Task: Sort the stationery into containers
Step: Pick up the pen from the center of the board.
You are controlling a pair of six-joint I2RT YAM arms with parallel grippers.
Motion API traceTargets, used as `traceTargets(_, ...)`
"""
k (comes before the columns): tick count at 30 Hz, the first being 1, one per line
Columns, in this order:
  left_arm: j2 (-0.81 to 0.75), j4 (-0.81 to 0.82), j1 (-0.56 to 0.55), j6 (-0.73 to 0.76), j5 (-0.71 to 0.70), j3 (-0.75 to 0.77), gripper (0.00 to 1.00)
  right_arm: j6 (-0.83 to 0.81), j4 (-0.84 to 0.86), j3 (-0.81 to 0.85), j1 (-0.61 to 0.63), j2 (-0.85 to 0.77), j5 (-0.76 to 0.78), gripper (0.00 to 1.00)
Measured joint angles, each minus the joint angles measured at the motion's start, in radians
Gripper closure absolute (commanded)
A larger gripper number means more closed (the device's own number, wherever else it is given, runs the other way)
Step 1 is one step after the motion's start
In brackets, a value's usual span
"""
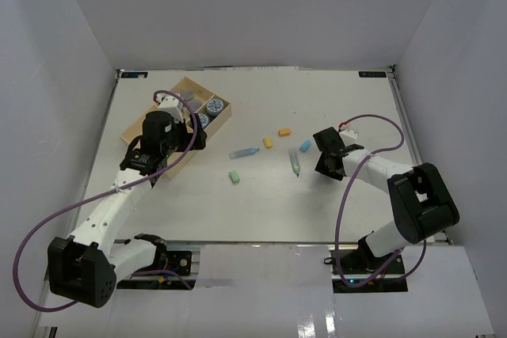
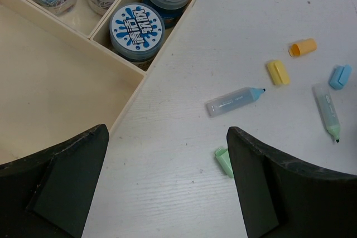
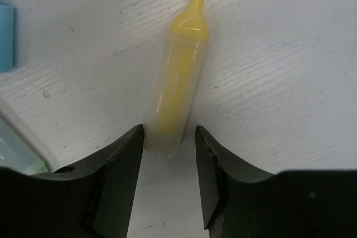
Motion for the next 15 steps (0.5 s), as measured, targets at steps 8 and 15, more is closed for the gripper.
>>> traceTargets(8,-0.004,0.0,0.0,0.0,0.0,0.0,0.02,0.011,-0.003,0.0,0.012,0.003,0.02,0.57)
traceTargets(15,-0.004,0.0,0.0,0.0,0.015,0.0,0.02,0.019,-0.002,0.0,0.022,0.005,0.031,0.74)
